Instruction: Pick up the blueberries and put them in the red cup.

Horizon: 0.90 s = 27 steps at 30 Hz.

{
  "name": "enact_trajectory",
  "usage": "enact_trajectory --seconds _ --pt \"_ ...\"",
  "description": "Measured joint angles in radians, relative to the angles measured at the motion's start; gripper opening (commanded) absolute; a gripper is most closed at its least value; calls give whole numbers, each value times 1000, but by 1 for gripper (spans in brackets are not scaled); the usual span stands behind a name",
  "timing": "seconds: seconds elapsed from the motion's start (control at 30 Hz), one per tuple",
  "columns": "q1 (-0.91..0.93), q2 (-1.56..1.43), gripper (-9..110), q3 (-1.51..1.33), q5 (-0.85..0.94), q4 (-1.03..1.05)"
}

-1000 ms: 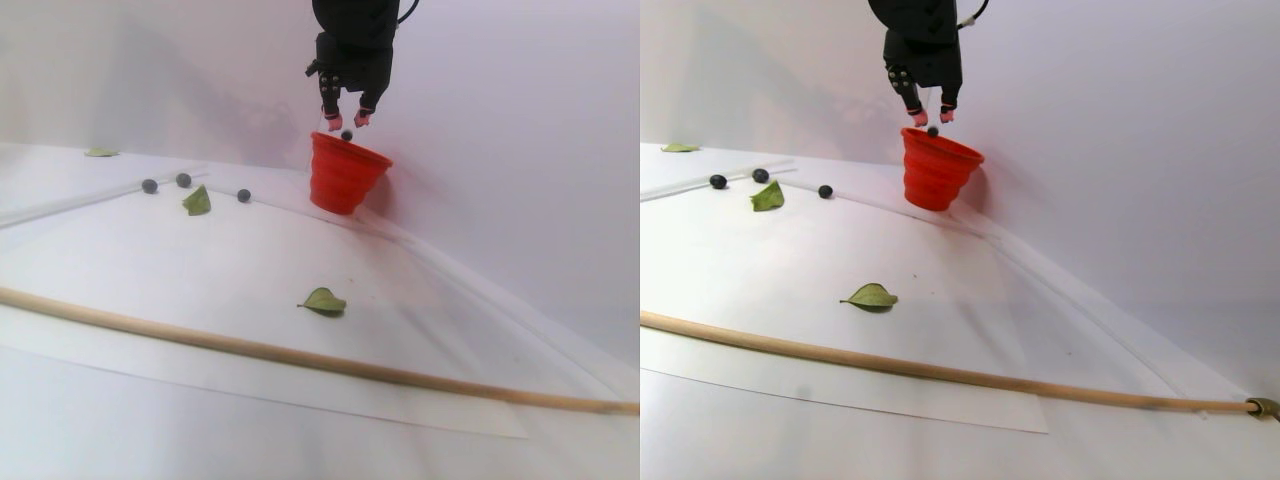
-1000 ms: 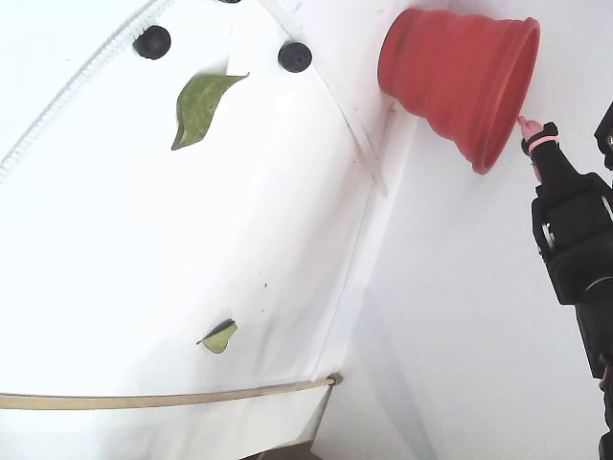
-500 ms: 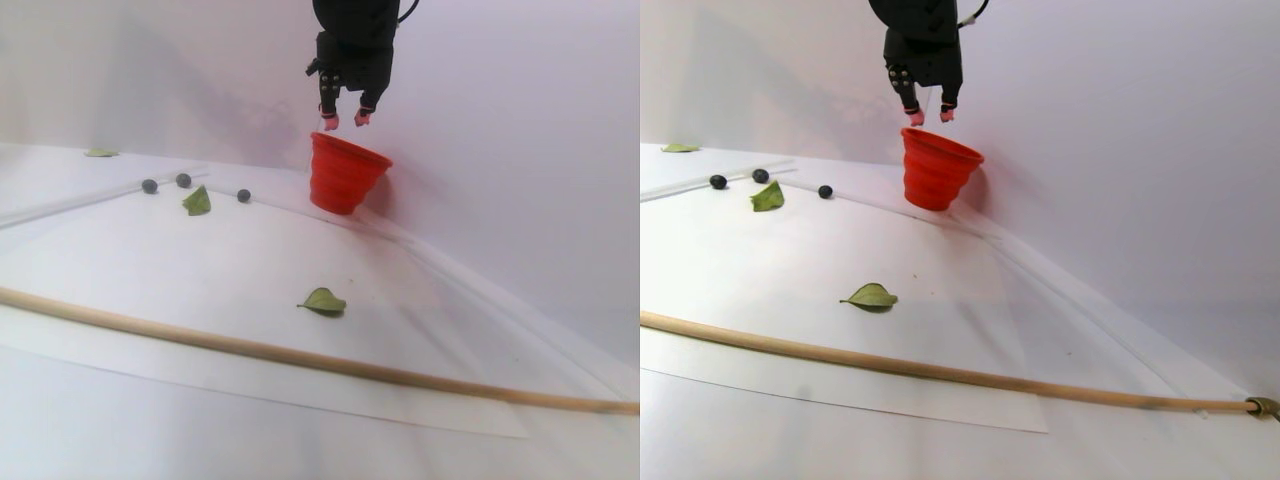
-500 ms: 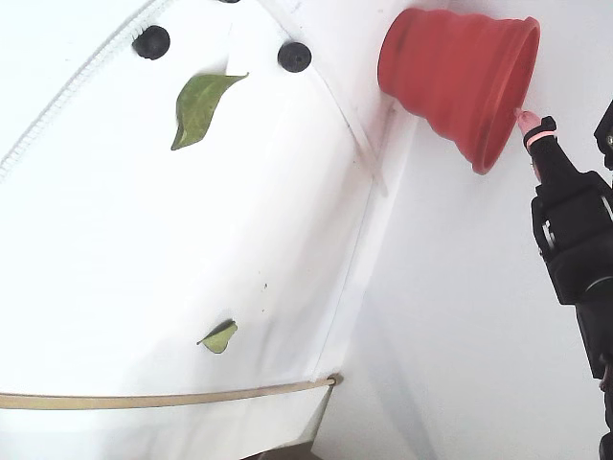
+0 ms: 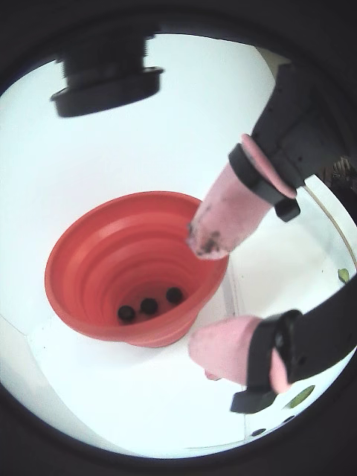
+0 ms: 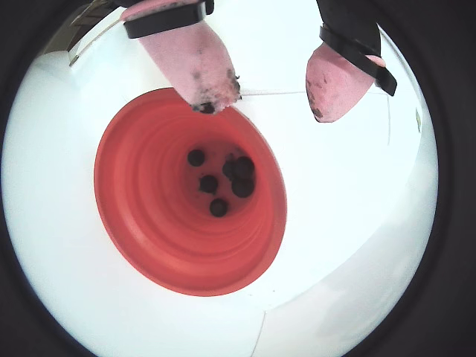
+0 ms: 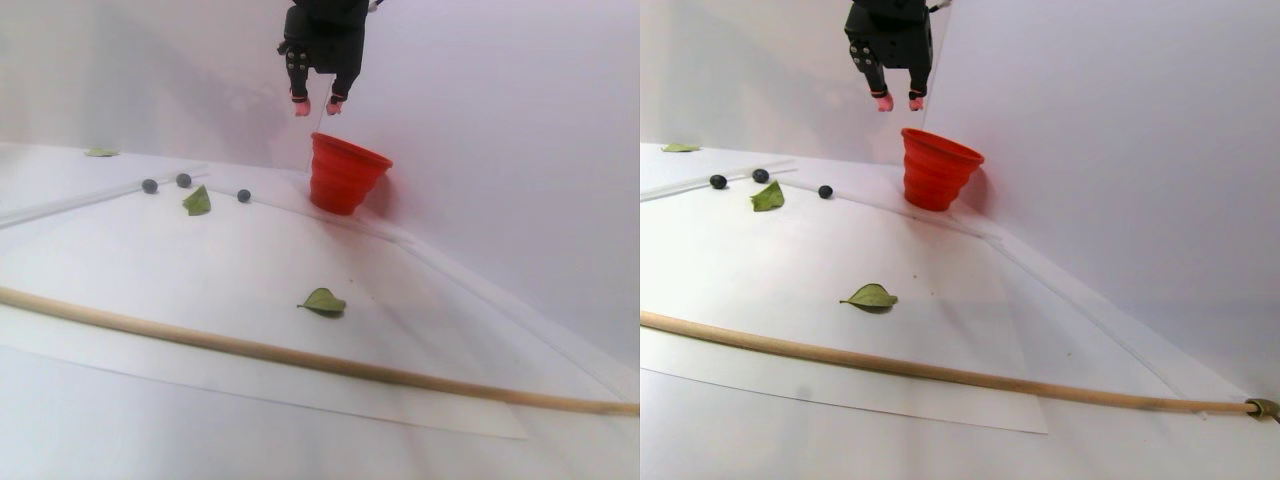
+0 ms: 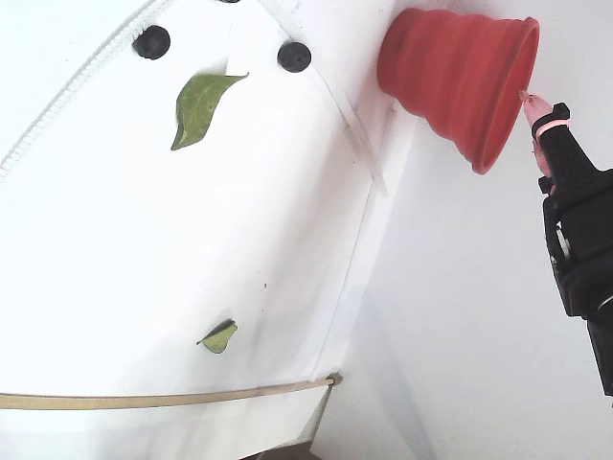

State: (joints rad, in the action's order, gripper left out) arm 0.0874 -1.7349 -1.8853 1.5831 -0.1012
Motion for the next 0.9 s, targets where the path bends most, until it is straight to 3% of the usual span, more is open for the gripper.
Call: enact_trajectory --seconds 0.9 --pt "-98 -43 18 -133 -161 72"
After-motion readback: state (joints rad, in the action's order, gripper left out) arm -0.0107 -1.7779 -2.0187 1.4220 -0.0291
